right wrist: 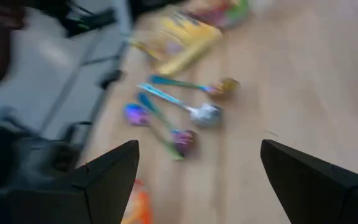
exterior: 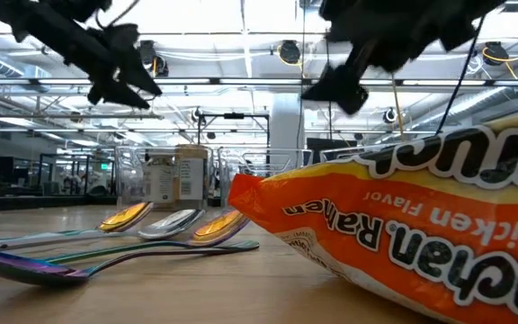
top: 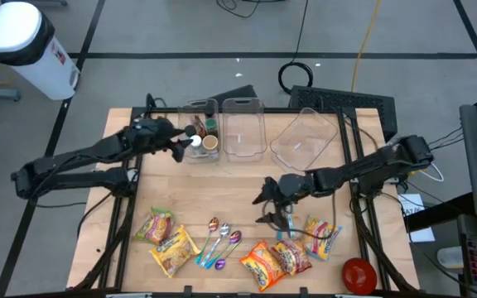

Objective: Pick & Place Food Item
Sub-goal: Put the blue noodle pack into the middle transparent bin

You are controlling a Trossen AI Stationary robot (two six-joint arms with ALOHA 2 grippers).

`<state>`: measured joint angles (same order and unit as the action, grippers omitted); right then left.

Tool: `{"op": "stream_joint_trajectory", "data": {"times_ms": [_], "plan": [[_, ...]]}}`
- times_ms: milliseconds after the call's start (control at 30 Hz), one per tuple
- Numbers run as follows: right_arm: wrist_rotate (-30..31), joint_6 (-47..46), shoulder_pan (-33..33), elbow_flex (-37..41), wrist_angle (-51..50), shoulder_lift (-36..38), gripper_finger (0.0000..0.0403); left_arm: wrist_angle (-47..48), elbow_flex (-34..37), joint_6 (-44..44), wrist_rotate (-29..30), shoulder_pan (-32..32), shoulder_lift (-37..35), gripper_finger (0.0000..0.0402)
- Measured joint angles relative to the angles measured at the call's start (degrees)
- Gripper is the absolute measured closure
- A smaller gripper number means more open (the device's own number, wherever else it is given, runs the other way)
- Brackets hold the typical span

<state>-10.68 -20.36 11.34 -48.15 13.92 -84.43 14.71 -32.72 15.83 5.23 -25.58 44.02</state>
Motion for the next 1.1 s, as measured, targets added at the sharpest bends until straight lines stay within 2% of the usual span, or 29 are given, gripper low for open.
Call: {"op": "stream_joint_trajectory", "data": {"times_ms": [167, 400, 600, 700, 800, 900, 1000, 1100], "plan": [[0.0, 1.4, 3.2, 1.4, 0.9, 8.3, 0.0074, 0.4, 0.0, 0.1, -1.1, 0.0, -3.8, 0.0139], [0.1, 1.5, 13.2, 4.1, 2.2, 18.6, 0.0074, 2.5, 0.0, -4.5, -10.5, 1.0, -8.2, 0.0137], [0.0, 1.8, 22.3, 7.9, 19.3, 19.5, 0.0074, 1.7, 0.0, -10.9, -7.6, 4.8, -11.8, 0.0125], [4.0, 4.1, 24.4, 8.1, 20.5, 19.7, 0.0074, 0.7, 0.7, -11.7, -5.0, 6.1, -13.7, 0.012], [15.8, 2.7, 25.6, 7.9, 13.0, 20.7, 0.0074, -2.6, 4.1, -11.7, -5.2, 6.8, -16.5, 0.0115], [23.7, -6.1, 26.1, 4.8, -7.7, 23.0, 0.0074, -6.0, 8.6, -10.4, -5.4, 7.0, -19.6, 0.0116], [25.6, -18.6, 26.9, 1.4, -28.8, 24.3, 0.0074, -8.3, 12.3, -7.1, -4.8, 7.0, -21.8, 0.0121], [23.1, -29.2, 27.9, 0.7, -43.6, 24.5, 0.0074, -8.7, 14.4, -4.0, -4.7, 7.0, -22.6, 0.0126]]}}
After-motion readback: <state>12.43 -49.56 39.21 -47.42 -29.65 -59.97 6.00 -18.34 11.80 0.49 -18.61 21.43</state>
